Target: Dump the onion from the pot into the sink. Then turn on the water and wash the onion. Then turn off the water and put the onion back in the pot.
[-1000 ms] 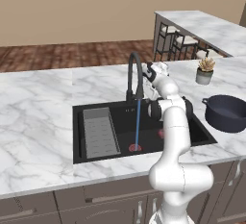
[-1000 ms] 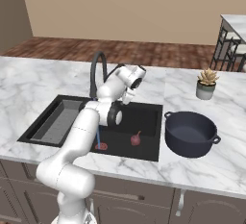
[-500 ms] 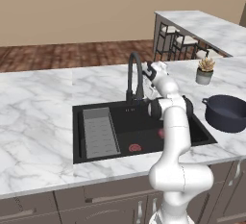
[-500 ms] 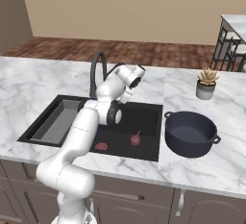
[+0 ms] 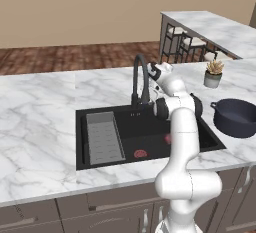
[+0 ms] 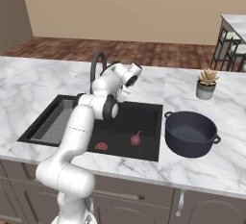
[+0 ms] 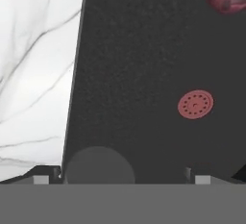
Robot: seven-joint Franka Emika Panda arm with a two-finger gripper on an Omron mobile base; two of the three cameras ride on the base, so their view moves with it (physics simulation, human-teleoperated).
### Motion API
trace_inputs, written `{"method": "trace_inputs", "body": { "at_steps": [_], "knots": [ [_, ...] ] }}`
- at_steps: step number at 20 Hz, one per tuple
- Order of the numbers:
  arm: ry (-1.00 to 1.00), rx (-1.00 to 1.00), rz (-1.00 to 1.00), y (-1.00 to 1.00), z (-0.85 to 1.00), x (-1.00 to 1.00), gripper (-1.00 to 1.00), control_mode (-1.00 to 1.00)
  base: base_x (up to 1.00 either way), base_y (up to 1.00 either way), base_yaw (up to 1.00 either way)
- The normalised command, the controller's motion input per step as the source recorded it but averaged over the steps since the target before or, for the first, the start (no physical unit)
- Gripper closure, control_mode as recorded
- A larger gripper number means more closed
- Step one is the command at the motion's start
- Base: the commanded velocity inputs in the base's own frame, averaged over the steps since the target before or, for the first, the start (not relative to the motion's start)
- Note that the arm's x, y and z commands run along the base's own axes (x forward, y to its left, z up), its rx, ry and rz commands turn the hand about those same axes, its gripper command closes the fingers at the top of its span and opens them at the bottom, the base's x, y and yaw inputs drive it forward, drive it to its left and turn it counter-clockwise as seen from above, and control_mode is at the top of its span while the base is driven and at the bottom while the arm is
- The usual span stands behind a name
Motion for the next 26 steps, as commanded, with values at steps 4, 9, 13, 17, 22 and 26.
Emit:
{"method": "trace_inputs", "body": {
  "at_steps": [4, 9, 13, 17, 22, 26],
  "knots": [
    [-0.32, -0.02, -0.12, -0.68, 0.06, -0.93, -1.00, -1.00, 0.00, 0.00, 0.00],
    [-0.57, 0.00, -0.04, -0.98, -0.06, -1.00, -1.00, -1.00, 0.00, 0.00, 0.00],
    [-0.45, 0.00, -0.05, -0.96, 0.06, -1.00, -1.00, -1.00, 0.00, 0.00, 0.00],
    [-0.40, -0.01, -0.10, -0.51, 0.31, -1.00, -1.00, -1.00, 0.00, 0.00, 0.00],
    [-0.19, -0.14, -0.13, 0.18, 0.94, -0.89, -1.00, -1.00, 0.00, 0.00, 0.00],
    [0.00, -0.21, -0.12, 0.11, 1.00, -0.51, -1.00, -1.00, 0.00, 0.00, 0.00]
  ]
}}
